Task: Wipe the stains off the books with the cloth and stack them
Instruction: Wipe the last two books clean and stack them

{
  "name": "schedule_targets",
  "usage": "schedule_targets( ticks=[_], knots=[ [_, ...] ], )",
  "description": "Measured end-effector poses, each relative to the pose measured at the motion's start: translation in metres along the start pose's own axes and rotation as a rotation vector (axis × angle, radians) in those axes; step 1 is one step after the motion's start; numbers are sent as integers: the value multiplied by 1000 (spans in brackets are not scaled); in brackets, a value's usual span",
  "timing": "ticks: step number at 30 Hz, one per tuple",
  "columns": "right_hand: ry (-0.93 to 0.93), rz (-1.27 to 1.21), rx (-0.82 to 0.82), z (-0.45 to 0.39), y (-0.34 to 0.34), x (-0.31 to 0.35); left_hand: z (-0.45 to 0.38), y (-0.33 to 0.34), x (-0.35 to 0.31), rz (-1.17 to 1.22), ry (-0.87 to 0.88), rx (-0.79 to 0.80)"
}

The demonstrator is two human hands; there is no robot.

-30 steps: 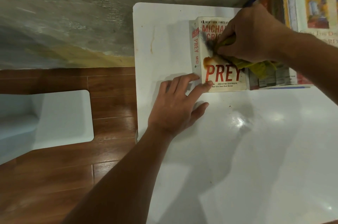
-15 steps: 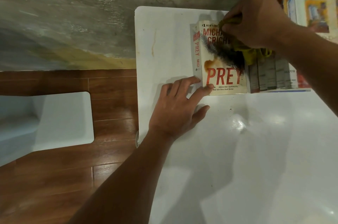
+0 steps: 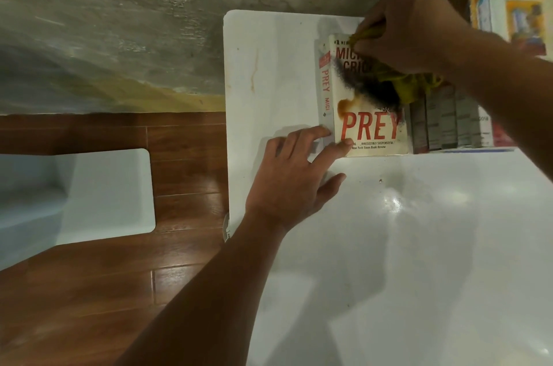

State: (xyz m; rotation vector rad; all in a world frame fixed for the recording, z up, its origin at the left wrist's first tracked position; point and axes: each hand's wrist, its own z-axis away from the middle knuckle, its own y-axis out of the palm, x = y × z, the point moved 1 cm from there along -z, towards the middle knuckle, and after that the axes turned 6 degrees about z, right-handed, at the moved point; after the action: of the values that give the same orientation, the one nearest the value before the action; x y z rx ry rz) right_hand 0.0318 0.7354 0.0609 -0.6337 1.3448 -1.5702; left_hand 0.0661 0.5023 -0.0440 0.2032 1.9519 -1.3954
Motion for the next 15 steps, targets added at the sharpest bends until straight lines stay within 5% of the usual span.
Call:
schedule_targets(
  ticks=[15],
  knots=[
    [-73, 38, 60, 6, -6, 6, 0, -1, 0, -9, 6, -6]
  ],
)
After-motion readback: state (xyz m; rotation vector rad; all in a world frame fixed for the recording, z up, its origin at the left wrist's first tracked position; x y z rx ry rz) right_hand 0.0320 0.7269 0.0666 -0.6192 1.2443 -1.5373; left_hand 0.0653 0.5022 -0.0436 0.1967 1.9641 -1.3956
